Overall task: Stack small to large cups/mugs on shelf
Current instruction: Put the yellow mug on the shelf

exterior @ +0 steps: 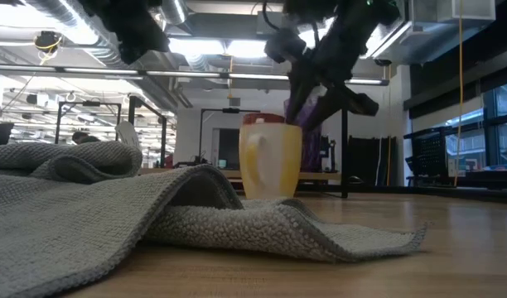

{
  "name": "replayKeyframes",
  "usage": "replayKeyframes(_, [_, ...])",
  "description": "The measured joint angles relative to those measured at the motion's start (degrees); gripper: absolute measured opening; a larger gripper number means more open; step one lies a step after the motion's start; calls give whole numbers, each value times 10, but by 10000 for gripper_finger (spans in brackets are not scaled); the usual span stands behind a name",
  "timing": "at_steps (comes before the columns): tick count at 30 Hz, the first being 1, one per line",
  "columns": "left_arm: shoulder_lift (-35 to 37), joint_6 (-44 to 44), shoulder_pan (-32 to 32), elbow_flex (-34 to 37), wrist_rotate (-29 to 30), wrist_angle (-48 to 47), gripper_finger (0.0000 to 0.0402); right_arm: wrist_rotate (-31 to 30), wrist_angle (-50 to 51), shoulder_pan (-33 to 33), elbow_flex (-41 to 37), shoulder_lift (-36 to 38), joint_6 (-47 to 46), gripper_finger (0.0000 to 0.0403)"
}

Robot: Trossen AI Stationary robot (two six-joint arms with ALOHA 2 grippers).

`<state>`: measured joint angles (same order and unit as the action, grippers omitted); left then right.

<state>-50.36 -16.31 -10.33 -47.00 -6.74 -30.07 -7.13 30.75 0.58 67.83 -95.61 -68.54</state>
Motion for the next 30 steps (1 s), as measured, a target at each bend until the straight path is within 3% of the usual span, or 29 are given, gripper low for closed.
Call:
replayKeyframes(4, [-51, 57, 0, 0, -46, 33, 49, -37, 67, 14, 53, 0, 16, 127])
replayKeyframes(11, [-151, 277, 20, -15, -86, 103, 49, -109, 273, 44, 175, 0, 59, 127])
replayKeyframes(15, [-206, 359, 21, -53, -93, 93, 49, -132, 365, 63, 234, 0, 45, 127])
replayKeyframes(22, [-326, 469, 25, -142, -136, 54, 49, -149, 435, 106, 306, 0, 16, 127])
replayKeyframes(30, [-415, 610, 42, -231, -111, -43, 49, -176, 544, 158, 359, 2, -65, 127])
